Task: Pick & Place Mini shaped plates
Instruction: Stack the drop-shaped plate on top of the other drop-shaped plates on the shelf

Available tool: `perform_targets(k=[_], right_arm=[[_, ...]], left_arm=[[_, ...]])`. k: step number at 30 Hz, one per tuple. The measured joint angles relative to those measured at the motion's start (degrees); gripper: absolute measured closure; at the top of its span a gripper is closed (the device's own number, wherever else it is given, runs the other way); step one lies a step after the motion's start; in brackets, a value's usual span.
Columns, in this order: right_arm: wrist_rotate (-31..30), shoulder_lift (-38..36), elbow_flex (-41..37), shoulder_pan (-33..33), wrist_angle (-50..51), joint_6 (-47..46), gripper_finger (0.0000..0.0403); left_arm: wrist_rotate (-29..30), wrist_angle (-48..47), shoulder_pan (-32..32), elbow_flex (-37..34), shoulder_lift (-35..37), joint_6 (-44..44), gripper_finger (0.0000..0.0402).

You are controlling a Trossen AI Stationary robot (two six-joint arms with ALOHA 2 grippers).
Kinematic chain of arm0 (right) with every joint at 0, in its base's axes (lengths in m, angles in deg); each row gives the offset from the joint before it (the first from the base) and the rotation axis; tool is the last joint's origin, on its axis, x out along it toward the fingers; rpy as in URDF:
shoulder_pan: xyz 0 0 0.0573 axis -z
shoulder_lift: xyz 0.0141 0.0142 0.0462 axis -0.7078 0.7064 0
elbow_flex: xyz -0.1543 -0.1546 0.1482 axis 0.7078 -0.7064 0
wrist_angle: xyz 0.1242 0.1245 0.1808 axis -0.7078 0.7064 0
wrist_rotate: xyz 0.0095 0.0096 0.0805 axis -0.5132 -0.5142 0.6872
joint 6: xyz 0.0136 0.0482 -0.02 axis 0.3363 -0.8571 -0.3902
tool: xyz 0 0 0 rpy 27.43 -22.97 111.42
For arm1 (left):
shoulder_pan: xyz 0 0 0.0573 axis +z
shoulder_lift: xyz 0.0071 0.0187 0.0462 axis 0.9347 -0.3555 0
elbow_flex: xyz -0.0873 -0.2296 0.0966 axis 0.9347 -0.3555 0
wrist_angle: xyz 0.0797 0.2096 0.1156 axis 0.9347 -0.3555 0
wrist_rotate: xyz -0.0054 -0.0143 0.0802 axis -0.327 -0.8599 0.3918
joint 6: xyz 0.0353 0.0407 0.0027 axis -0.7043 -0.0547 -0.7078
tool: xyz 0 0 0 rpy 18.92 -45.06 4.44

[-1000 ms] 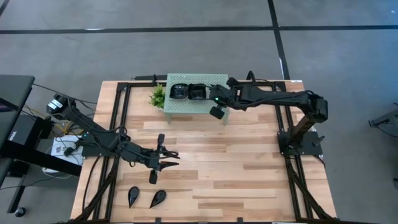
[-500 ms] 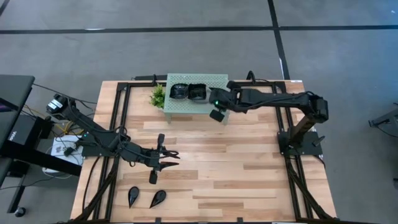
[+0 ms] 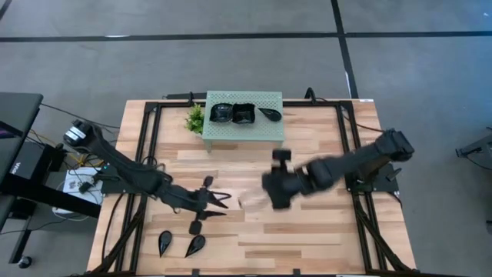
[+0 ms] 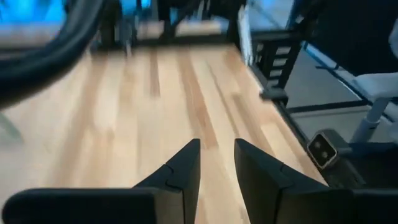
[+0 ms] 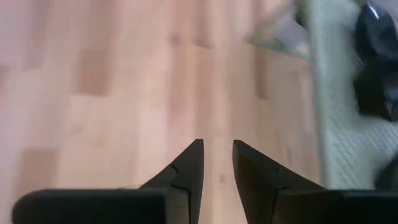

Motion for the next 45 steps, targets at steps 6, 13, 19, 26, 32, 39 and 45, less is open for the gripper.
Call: perform_targets(k=[6,13,19,26,32,39,45], right_arm=[[-6.4,-1.4,-0.1,-12.2,2.5,-4.3,0.0324],[-10.4,-7.1,-6.9,-16.6,0.9,-13.0,0.0324],[-10.2,-14.3,-22.4,-13.8,-15.8,-13.7,0.0324],[-2.8,-16.9,-38.7,-6.7,-37.6,-7.5,0.0324],[3.1,-17.9,-37.8,1.5,-38.9,-4.1,0.0324],[9.4,-18.4,-37.7,7.8,-43.2,6.4,0.0324],[17.3,-18.4,-37.7,11.0,-46.3,13.2,0.0324]], left_arm=[[-5.6,-5.9,-1.2,3.8,-8.5,21.8,0.0302],[-18.2,-34.0,-2.7,19.1,-18.3,36.1,0.0302],[-28.5,-45.8,-3.7,28.7,-25.6,44.8,0.0302],[-38.2,-46.7,-3.7,28.8,-30.3,54.5,0.0302],[-36.9,-46.4,-3.9,28.8,-31.5,57.8,0.0302],[-31.9,-46.7,-6.1,26.9,-31.6,63.2,0.0302],[-25.8,-46.1,-8.7,25.7,-31.5,67.7,0.0302]])
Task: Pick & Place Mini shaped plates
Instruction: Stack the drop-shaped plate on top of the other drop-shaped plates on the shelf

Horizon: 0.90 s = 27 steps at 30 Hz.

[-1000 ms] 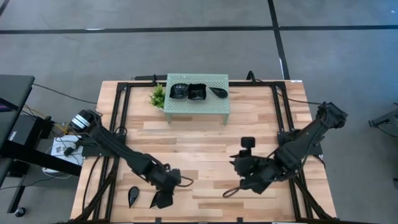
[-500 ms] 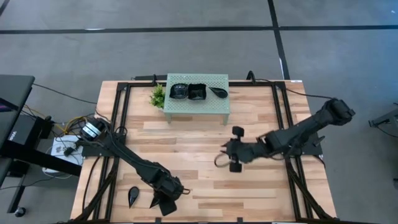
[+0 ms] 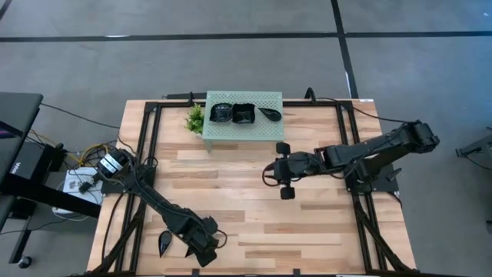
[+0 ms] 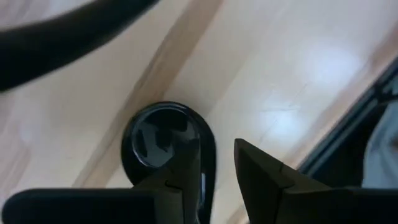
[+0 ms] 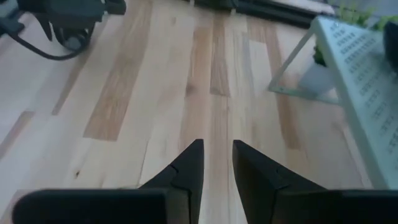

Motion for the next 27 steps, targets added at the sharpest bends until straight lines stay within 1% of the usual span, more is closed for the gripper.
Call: perform_targets(k=[6,11,14,18,21,24,27], right_arm=[[1.1,0.0,0.0,1.8,-1.7,1.3,0.0324],[1.2,0.0,0.0,2.9,-2.5,1.3,0.0324],[1.2,0.0,0.0,3.5,-4.7,1.3,0.0324],[1.1,0.0,0.0,4.0,-7.0,1.3,0.0324],[1.2,0.1,0.0,4.0,-7.3,1.3,0.0324],[1.5,0.1,0.0,3.7,-7.3,1.3,0.0324],[5.6,0.9,0.0,3.2,-7.2,1.2,0.0324]], left_arm=[[1.9,0.7,-1.9,-1.5,0.0,4.7,0.0302],[2.4,3.0,-3.4,-3.2,0.1,4.8,0.0304],[3.1,3.0,-3.3,-3.2,0.1,0.9,0.0325],[3.1,3.0,-2.8,-3.2,0.3,-4.8,0.0386],[3.3,2.8,-1.7,-3.2,1.0,-8.9,0.0391],[4.2,2.8,0.4,-3.2,2.7,-14.7,0.0394],[5.2,2.8,3.0,-3.2,4.8,-22.8,0.0395]])
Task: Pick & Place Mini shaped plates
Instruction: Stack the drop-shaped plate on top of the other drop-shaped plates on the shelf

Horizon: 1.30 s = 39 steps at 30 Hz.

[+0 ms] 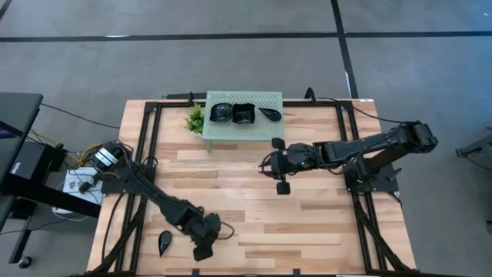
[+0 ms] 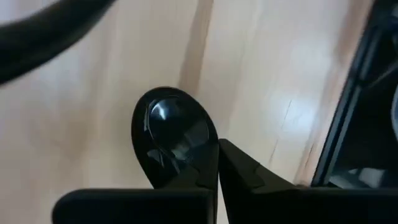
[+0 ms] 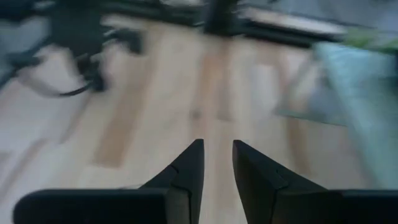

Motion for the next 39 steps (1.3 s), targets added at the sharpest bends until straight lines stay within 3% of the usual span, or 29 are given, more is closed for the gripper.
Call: perform_targets(k=[6,14,18,24,31,36,39], right_arm=[[10.7,4.9,0.0,-2.7,-0.2,0.0,0.0324],[10.9,13.0,0.0,-5.6,-5.1,-4.7,0.0324],[14.3,17.9,2.5,-5.7,-6.3,-8.4,0.0324],[16.5,26.5,8.3,-5.8,-5.7,-13.1,0.0324],[16.0,33.6,15.9,-5.3,-5.6,-9.8,0.0324],[6.3,34.8,18.3,-5.5,-5.4,-5.2,0.0324],[7.1,35.5,18.4,-4.8,-6.2,-4.6,0.0324]], left_arm=[[3.9,-0.1,6.0,0.0,4.6,-20.5,0.0395],[3.4,-0.4,13.5,-0.7,4.2,-36.5,0.0395],[5.8,-0.3,15.3,-1.1,4.1,-41.5,0.0394],[9.2,-0.1,16.7,-1.2,4.1,-45.9,0.0394],[9.1,0.5,17.0,-2.1,4.2,-46.1,0.0394],[9.3,1.0,16.5,-3.6,4.2,-46.1,0.0394],[10.5,1.8,16.0,-3.7,4.2,-46.1,0.0393]])
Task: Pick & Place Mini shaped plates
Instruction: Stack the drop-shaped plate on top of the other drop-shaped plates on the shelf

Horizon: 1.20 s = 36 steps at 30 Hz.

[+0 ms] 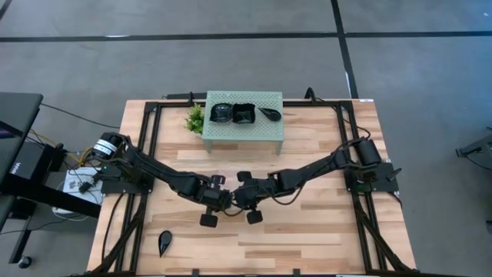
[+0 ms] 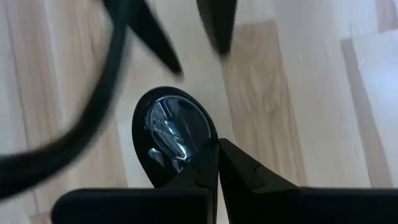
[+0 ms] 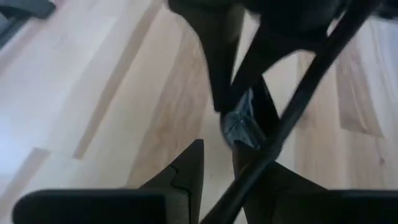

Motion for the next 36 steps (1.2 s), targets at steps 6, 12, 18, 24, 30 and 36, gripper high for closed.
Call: perform_targets(k=[6,12,18,24,30,36], right_arm=[[0.5,1.9,0.1,1.1,-3.2,0.3,0.0324],[2.5,1.4,0.1,1.9,-2.9,-0.2,0.0324],[5.5,1.5,0.1,2.0,-3.0,-0.3,0.0324],[6.8,1.5,0.1,2.5,-1.8,-0.4,0.0324],[8.0,1.5,0.2,2.7,-0.9,-0.5,0.0324],[7.9,1.8,0.1,3.0,0.6,-0.5,0.0324]], left_arm=[[0.7,3.8,-0.4,-0.1,-0.2,-3.3,0.0393],[1.4,4.5,-0.3,-0.1,-0.2,-3.5,0.0393],[4.8,5.1,-0.4,-0.1,-0.2,-3.7,0.0393],[5.3,5.6,-0.6,-0.1,-0.2,-3.5,0.0393],[7.3,5.7,-0.7,-0.1,0.0,-3.1,0.0393],[8.0,8.9,-1.6,0.0,0.7,-2.8,0.0393]])
